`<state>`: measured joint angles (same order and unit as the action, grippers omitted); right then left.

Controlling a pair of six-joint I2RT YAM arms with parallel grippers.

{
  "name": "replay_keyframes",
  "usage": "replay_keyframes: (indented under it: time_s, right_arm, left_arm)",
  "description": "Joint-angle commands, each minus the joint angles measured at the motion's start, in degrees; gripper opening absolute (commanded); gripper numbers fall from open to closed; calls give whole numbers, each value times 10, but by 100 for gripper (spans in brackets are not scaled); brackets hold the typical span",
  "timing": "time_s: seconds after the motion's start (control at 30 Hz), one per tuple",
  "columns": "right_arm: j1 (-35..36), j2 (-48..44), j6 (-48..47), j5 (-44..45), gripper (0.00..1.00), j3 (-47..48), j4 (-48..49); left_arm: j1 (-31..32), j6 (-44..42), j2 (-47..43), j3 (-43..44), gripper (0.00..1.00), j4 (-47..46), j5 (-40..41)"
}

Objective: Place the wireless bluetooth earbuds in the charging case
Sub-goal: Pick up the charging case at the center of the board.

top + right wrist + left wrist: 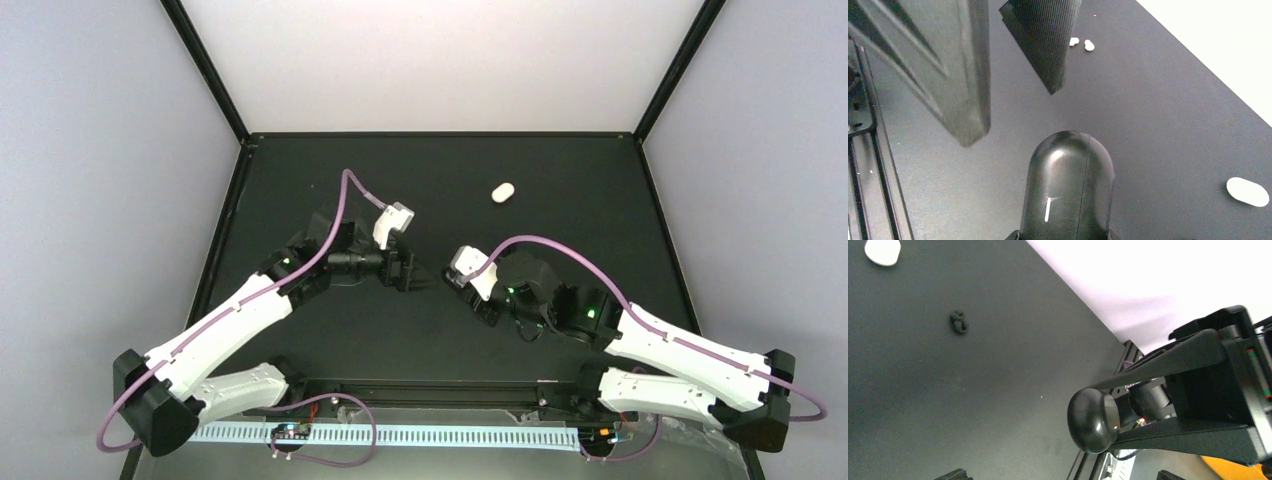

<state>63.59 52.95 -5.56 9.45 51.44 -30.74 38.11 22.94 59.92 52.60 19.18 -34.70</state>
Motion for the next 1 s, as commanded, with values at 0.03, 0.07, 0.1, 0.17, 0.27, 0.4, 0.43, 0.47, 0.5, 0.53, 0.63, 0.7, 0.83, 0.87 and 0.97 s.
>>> replay_keyframes:
  time_s: [0.03,0.07,0.1,0.17,0.27,0.4,0.43,0.47,0.5,0.53,0.63,0.7,0.83,0.87,0.97]
  right_arm:
    - [6,4,-12,29,35,9,-5]
    - [6,5,-13,30,35,9,-5]
    - [6,6,-12,30,35,9,-4]
    - [6,6,-11,30,35,8,-1]
    - [6,6,-12,29,35,6,2]
    - [6,6,-11,26,35,4,5]
    - [6,7,-12,25,35,5,5]
    - [6,7,-12,27,35,5,6]
    - [6,7,-12,27,35,5,6]
    - [7,7,-12,26,35,6,7]
    - [7,7,-12,24,35,8,7]
    - [6,6,-13,25,35,9,7]
    - [7,6,-12,25,35,8,8]
    - [7,5,-11,23,35,8,8]
    - [6,6,-10,23,35,8,12]
  left_arm:
    - [23,26,36,28,98,-9,13]
    - [27,27,41,32,97,-11,12]
    - [32,28,47,35,97,-13,13]
    - [38,29,57,42,96,-14,12]
    - [45,30,68,49,94,-16,13]
    - [48,35,78,51,88,-26,7]
    - [49,35,81,51,84,-29,6]
    - [49,36,83,51,82,-31,4]
    - [49,38,86,51,79,-33,5]
    - [49,38,89,52,76,-34,6]
    - [49,43,100,56,68,-36,5]
    - [49,47,107,59,66,-38,-1]
    - [49,52,114,63,62,-45,-11]
    - [49,53,114,63,62,-46,-12]
    - [50,56,115,63,62,-51,-16]
